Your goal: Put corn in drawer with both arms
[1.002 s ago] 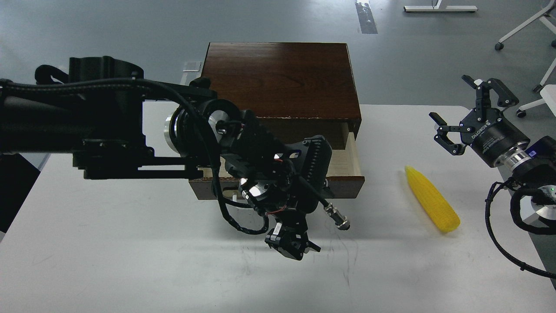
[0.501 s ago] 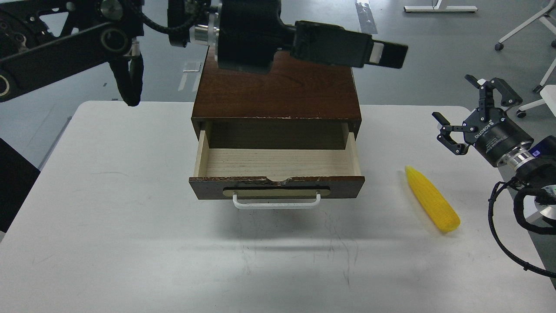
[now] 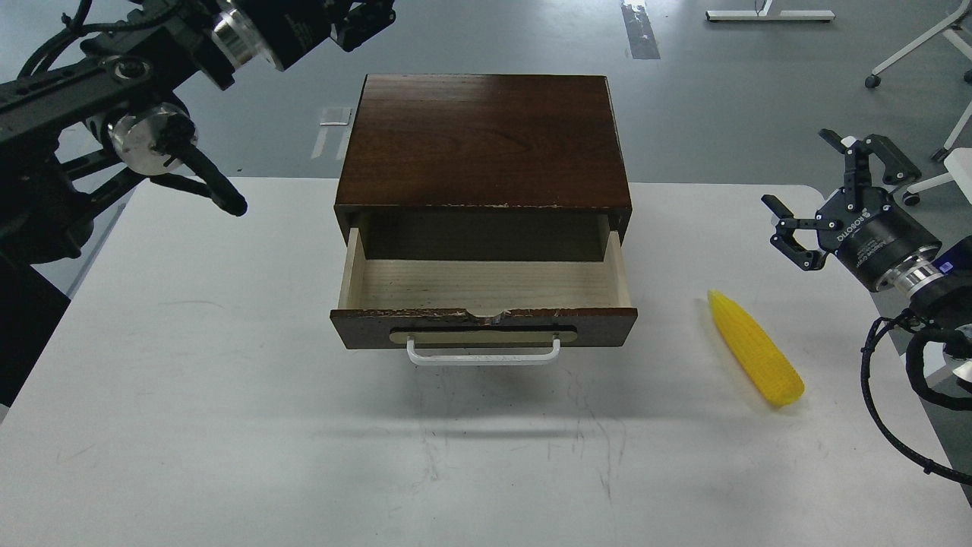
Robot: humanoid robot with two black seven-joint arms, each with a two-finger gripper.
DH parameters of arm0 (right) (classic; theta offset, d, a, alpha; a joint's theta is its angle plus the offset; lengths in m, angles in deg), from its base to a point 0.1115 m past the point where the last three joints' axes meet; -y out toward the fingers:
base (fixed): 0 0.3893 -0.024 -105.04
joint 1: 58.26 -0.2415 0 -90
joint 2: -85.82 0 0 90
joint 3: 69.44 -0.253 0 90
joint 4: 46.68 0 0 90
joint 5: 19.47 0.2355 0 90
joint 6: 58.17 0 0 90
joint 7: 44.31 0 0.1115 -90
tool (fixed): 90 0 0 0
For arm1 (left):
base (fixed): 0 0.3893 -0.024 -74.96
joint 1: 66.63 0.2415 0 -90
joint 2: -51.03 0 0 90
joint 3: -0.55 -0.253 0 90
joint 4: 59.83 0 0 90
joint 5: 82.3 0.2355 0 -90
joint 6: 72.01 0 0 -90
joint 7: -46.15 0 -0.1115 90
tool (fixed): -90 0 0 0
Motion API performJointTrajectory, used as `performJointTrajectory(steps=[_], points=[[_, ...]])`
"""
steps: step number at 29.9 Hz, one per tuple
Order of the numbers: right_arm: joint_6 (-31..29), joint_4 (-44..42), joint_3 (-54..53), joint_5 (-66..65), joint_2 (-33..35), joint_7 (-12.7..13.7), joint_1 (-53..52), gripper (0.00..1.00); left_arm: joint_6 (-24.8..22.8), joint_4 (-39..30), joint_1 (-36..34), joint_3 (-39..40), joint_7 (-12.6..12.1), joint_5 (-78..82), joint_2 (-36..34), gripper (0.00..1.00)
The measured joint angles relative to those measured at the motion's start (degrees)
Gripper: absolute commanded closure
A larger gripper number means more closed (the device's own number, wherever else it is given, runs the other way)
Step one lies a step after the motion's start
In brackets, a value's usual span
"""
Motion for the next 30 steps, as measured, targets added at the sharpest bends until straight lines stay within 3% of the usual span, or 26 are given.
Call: performJointTrajectory(steps=[6,8,13,22,30], points=[[-0.1,0.2,0.2,-4.0,0.6,0.0,0.0,0.0,-1.8,1.9,11.5,8.4,-6.3,-5.7,-1.7,0.02],[-0.2,0.4,0.2,-8.3,1.3,0.0,-0.5,0.0,-3.2,2.1,15.3,11.1,-7.3,-5.7,-1.7,0.02],[-0.4,1.8,0.3,-26.3,5.2,0.0,-3.8,0.0,-6.6,2.2,20.4,13.3,-7.2,-5.3,-1.7,0.02],[-0.4,3.6,1.3,-65.6,11.2,0.0,-6.8,0.0,-7.1,2.6,21.4,14.3,-6.5,-5.2,-1.4,0.02],[0.4,3.3,6.4,-87.1,11.4,0.0,-6.9,0.0,-7.1,2.6,21.4,14.9,-6.4,-5.2,-1.4,0.02]])
